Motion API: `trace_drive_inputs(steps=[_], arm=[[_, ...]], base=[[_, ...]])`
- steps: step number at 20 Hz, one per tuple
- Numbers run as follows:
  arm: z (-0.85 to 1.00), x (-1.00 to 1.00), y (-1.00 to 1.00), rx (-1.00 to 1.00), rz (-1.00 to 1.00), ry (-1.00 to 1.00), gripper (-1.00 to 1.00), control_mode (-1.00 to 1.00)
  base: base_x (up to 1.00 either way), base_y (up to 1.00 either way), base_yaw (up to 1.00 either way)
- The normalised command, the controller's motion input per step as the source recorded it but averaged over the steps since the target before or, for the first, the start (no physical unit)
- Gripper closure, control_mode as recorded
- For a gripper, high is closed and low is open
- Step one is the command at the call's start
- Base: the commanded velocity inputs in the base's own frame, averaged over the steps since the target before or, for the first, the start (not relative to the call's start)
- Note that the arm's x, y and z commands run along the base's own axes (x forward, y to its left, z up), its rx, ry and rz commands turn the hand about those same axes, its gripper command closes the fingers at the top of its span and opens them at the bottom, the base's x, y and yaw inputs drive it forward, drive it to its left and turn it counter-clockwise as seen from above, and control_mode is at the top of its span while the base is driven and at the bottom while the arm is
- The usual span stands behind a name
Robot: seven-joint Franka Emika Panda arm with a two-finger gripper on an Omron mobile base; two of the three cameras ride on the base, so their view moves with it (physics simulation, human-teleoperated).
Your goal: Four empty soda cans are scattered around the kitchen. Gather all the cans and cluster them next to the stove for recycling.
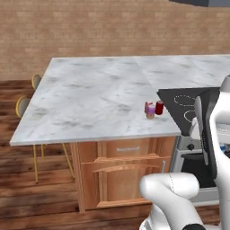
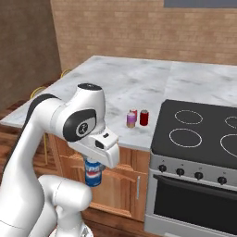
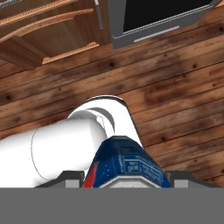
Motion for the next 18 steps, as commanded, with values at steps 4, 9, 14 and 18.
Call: trace_drive_inputs(steps=[4,9,14,18], arm=[[0.00,0.00,0.00,0.00,0.00,0.00,1.00,1.00],[0.00,0.00,0.00,0.00,0.00,0.00,1.00,1.00],[0.00,0.00,0.00,0.00,0.00,0.00,1.00,1.00],[0.00,0.00,0.00,0.00,0.00,0.00,1.00,1.00]], base=[[0.25,0.00,-0.03],[0.27,0.00,-0.02],[0.38,0.00,-0.01],[0.52,0.00,0.00]])
